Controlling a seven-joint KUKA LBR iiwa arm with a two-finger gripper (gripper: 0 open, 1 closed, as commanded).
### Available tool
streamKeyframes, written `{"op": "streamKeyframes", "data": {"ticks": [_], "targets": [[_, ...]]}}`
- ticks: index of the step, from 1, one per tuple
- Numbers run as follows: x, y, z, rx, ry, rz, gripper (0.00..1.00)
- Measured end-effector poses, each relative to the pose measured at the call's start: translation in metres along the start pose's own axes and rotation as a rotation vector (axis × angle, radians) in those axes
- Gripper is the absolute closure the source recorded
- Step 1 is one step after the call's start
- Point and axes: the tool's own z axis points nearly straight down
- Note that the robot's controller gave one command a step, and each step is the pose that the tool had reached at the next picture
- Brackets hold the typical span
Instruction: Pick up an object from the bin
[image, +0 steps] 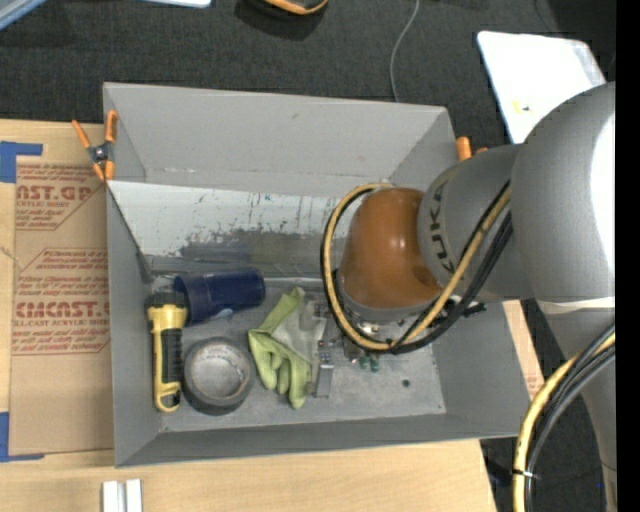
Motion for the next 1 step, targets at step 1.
{"op": "streamKeyframes", "data": {"ticks": [1], "targets": [[-0.0016,0.0170,0.0364,0.002,0.001,0.008,0.00]]}}
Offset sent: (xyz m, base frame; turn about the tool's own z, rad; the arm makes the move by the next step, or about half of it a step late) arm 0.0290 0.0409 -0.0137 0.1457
